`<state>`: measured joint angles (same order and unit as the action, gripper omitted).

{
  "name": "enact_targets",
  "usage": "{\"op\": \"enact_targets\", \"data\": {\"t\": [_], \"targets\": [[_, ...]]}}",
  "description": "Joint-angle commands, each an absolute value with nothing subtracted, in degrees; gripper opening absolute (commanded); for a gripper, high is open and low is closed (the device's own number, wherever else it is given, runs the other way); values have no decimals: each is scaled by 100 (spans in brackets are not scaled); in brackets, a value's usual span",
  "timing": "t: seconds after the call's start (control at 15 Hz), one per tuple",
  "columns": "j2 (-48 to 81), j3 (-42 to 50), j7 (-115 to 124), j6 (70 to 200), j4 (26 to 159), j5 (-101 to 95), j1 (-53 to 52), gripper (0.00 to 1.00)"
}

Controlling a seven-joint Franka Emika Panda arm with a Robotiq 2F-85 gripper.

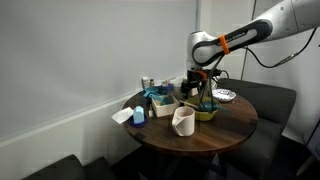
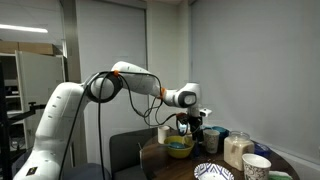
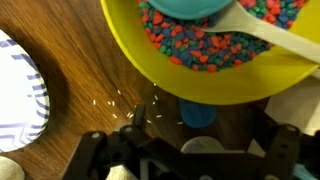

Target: Pick up the blue block, then drop it into the small crate

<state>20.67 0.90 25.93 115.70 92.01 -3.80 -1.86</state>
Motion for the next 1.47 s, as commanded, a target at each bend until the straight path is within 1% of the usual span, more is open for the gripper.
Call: {"op": "enact_targets", "data": {"t": [0.0, 0.07, 0.13, 0.2, 0.33, 0.73, 1.4], "targets": [[2257, 146, 2716, 11452, 8921, -124, -245, 100], [2288, 151, 2738, 11411, 8888, -110, -253, 89], [2307, 163, 2773, 11371, 8860, -122, -267, 75], [2336, 177, 2814, 11329, 8821, -150, -278, 66], [2371, 200, 2882, 11265, 8781, -179, -283, 50], [2322, 259, 2940, 10946, 8690, -191, -261, 9], [1740, 249, 2807, 10996, 8671, -339, -309, 8]]}}
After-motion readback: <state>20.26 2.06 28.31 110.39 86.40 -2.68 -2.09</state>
